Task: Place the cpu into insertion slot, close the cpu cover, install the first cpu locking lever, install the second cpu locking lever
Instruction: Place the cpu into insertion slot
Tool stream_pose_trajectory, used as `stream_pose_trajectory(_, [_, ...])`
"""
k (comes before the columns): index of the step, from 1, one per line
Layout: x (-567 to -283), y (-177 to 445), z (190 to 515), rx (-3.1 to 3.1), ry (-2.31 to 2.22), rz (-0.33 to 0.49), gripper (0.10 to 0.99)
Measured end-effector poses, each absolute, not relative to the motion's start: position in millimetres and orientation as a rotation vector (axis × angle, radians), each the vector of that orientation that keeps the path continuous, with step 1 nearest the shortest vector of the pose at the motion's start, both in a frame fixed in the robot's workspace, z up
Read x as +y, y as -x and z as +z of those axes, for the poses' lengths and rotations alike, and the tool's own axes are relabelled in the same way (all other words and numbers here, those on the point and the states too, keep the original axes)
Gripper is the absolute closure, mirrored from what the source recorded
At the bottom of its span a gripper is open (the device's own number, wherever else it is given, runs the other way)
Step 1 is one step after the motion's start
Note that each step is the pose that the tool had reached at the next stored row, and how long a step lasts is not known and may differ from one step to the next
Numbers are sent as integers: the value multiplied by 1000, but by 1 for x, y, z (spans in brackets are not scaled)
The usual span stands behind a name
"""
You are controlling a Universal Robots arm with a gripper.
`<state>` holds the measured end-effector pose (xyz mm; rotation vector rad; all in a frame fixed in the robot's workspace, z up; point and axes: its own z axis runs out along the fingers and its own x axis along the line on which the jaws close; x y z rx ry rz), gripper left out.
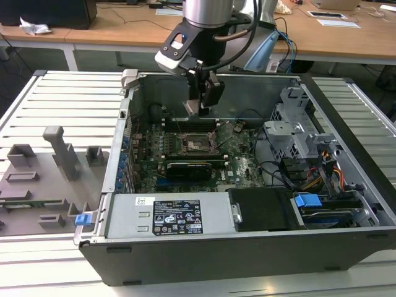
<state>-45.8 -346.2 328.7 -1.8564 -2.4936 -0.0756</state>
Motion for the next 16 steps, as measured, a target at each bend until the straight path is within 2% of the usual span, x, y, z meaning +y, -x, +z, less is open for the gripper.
stream_pose_trajectory(16, [-346, 46, 312, -2370, 1996, -60, 553])
